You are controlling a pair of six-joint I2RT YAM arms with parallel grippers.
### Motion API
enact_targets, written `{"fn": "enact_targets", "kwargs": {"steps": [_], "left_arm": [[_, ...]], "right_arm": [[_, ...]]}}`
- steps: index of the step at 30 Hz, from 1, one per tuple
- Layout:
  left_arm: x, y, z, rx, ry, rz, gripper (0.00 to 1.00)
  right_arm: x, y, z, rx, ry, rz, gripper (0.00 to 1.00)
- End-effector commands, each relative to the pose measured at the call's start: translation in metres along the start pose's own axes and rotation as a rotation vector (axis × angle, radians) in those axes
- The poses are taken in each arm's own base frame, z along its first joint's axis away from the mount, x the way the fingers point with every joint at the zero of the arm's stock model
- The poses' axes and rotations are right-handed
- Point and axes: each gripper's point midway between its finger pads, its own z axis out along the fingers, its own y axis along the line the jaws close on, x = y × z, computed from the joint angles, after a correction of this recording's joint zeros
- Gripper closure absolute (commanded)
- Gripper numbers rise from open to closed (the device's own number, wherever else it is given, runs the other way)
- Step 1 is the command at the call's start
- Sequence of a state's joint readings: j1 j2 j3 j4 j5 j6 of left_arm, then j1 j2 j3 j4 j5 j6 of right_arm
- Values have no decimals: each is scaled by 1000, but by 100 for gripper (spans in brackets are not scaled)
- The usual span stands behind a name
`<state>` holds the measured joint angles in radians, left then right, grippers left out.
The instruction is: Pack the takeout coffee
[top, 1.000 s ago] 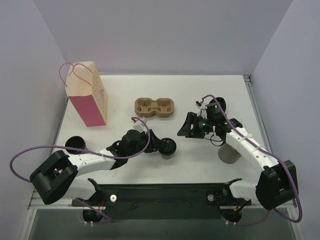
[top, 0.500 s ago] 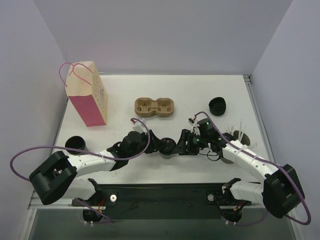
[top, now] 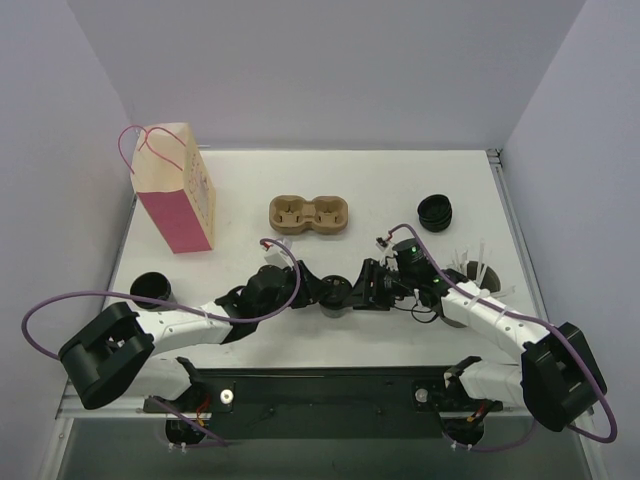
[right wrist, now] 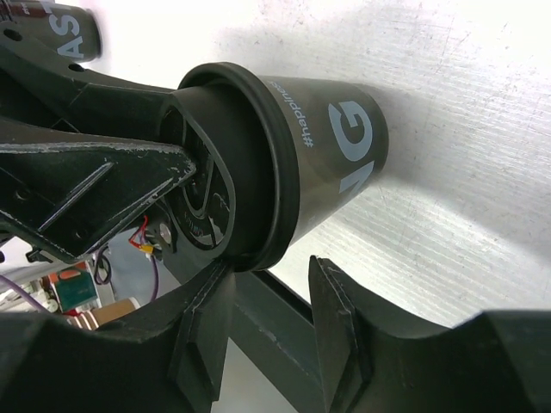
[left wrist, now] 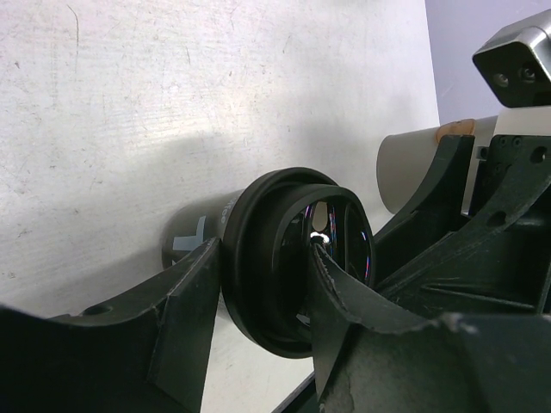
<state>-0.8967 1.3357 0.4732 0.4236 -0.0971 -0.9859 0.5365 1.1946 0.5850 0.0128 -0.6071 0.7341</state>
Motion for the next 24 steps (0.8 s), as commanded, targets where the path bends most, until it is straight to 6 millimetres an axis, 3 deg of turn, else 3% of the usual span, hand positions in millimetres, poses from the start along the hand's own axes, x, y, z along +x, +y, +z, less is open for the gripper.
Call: {"fn": "enact_targets", "kwargs": {"steps": [1, 4, 17, 22, 24], "left_arm": [[77, 111, -31, -370, 269, 93, 52], [77, 113, -32, -374, 269, 91, 52], [86, 120, -29, -401, 293, 86, 53], [87, 122, -28, -410, 299, 89, 53], [88, 122, -28, -413, 304, 90, 53]], "right_arm": [[-4, -26, 9, 68, -45, 26, 62], [1, -42, 12, 105, -45, 44, 69], [20, -79, 20, 190, -29, 86, 86], [18, -83, 21, 189, -30, 92, 88], [14, -69, 20, 138, -25, 73, 86]]}}
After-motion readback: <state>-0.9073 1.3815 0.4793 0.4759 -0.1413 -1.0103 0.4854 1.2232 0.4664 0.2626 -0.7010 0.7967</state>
